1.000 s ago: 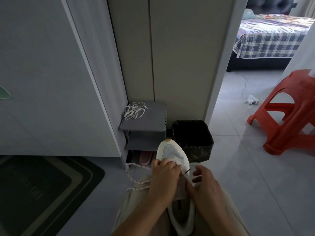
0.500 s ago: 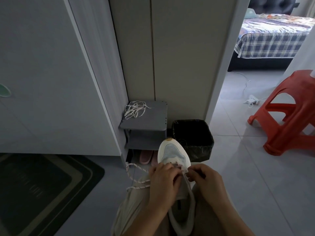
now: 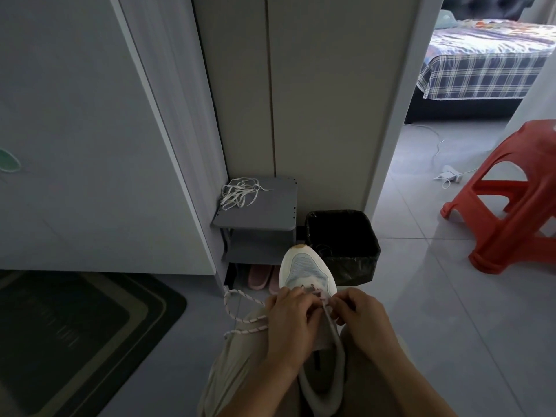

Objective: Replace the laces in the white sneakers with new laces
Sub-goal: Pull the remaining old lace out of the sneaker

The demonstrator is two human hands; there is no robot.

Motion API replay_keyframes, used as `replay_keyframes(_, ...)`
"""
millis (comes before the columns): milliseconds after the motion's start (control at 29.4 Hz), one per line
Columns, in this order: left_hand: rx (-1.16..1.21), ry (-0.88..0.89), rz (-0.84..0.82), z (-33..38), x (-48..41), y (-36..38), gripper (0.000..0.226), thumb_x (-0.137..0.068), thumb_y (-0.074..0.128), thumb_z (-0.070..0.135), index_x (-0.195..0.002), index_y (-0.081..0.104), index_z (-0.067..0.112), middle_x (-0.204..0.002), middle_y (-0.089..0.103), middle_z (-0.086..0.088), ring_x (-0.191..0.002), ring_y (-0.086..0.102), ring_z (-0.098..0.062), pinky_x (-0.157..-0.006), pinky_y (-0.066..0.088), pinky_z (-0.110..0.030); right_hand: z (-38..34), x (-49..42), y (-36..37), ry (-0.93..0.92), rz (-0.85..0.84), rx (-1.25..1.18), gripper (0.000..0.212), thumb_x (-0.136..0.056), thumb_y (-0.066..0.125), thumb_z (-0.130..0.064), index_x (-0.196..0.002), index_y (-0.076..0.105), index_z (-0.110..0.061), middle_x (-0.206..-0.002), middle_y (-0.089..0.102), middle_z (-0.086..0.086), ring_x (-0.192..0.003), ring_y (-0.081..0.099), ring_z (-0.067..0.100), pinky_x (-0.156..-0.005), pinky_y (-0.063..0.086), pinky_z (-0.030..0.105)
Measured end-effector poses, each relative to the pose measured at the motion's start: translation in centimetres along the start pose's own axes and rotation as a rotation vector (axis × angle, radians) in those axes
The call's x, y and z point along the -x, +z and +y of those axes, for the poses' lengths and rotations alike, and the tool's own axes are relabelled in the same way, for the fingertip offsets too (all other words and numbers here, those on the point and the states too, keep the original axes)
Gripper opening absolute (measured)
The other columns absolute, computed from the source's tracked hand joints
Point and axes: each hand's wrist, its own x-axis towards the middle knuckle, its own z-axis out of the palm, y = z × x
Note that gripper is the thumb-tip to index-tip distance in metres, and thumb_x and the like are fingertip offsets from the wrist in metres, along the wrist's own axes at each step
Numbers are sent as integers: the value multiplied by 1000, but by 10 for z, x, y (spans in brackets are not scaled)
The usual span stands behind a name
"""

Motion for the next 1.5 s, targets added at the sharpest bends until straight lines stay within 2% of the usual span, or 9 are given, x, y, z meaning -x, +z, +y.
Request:
replay_keyframes(272,91,38,-162,-10,-8,-12,37,-78,40,47,-79,67,22,-86,64,11,-89,53,-8,-81,29,-18,-2,16,2,-23,-29,158,38,-89,55,-36,-124,43,-27,-88,53,-20,-79,53,-1,-68,42,10)
replay_keyframes(442,-73,185,-20,-8,4,-30,16,-82,46,30,-72,59,28,-72,56,17,-77,43,1,-78,28,-18,7,19,3,-32,100,156,30,-91,54,-28,-121,51,-30,-104,61,-13,-89,55,5,-81,43,16)
replay_keyframes(544,13,-84,182,-32,9,-58,12,-84,59,18,-80,56,28,-75,55,13,-74,52,-3,-78,44,-32,9,17,2,-84,126,194,31,-91,53,-23,-121,52,-32,-104,55,-16,-83,51,1,-77,41,12)
replay_keyframes(749,-233,-230,120,-39,10,-60,71,-64,82,33,-123,53,5,-116,59,-18,-103,59,-36,-81,47,-51,-1,24,7,-351,119,365,41,-96,44,-29,-133,36,-42,-114,48,-16,-89,52,2,-79,44,12)
replay_keyframes(953,-178,-50,51,-11,24,-21,44,-72,45,60,-92,48,21,-99,58,0,-93,54,-15,-80,39,-27,-10,12,17,-444,138,647,47,-62,82,-38,-105,64,-38,-87,55,-4,-77,57,15,-63,48,25)
replay_keyframes(1123,-252,-42,74,-19,21,-18,31,-73,42,42,-67,66,23,-86,65,2,-88,48,-14,-78,45,-29,-29,-12,19,-503,38,746,33,-95,43,-38,-123,52,-24,-122,45,-1,-116,39,17,-102,29,30)
replay_keyframes(1225,-191,-76,138,-24,26,-22,26,-74,43,34,-60,62,21,-82,60,4,-83,40,-11,-78,32,-25,-19,-10,-4,-487,-31,367,8,-91,54,-26,-88,62,-26,-93,49,-10,-88,47,1,-82,37,14)
replay_keyframes(1293,-139,-82,154,-25,28,-26,23,-76,44,32,-60,58,22,-82,55,7,-82,38,-8,-78,29,-22,7,-4,-29,-369,111,104,28,-84,64,-11,-70,53,-33,-80,50,-10,-72,50,2,-68,38,10)
replay_keyframes(1497,8,68,42,-11,27,-39,12,-81,48,26,-69,52,24,-71,44,20,-71,34,18,-68,23,6,37,12,-17,-255,299,-28,23,-82,64,-6,-89,60,-27,-98,54,-6,-79,52,4,-71,40,10)
